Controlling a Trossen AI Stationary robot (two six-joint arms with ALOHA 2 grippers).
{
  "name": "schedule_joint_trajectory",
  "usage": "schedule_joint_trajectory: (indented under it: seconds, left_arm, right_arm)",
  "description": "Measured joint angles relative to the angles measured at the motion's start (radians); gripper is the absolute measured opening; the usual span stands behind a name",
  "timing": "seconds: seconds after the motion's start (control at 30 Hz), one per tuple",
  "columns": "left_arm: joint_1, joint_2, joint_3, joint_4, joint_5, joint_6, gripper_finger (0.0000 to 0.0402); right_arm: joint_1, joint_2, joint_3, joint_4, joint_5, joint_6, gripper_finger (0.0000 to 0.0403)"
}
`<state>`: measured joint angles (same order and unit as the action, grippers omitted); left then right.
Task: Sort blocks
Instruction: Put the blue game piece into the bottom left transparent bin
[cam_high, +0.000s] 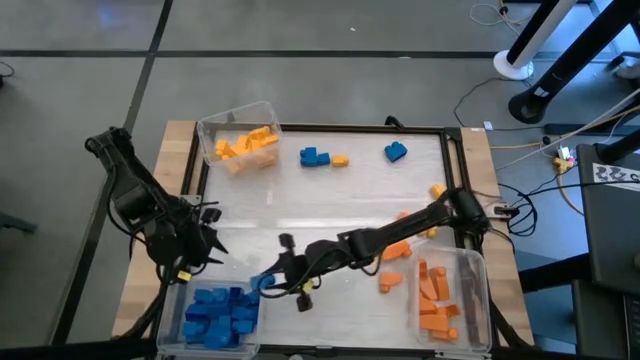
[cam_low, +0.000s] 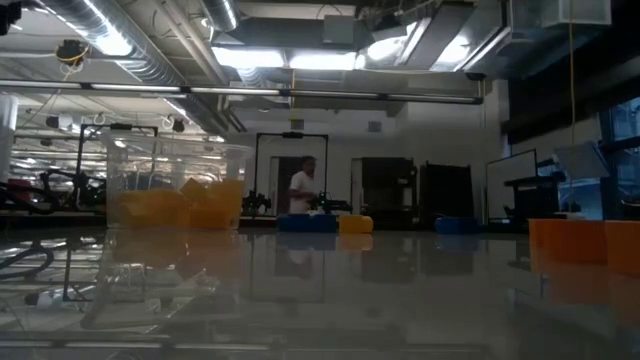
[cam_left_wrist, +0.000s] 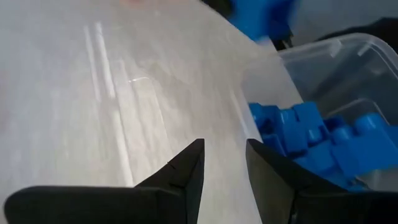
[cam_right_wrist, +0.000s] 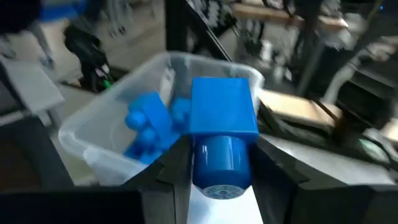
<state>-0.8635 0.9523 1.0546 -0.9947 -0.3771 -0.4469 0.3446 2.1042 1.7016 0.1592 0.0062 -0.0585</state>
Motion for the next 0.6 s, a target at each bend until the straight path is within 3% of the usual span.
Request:
schedule_joint_trajectory:
  seconds: [0.23,0.6]
  left_arm:
    - [0.031,-0.008,0.0,-0.011,-0.04,0.003,0.0108]
    - [0.112,-0.008,0.0,-0.016,-0.1,0.062,0.0108]
  right_arm:
    - [-0.012,0.105,-0.001,0.242,-0.099,0.0,0.0133]
    - [-0.012,0.222,0.078,0.306,-0.106,0.0,0.0134]
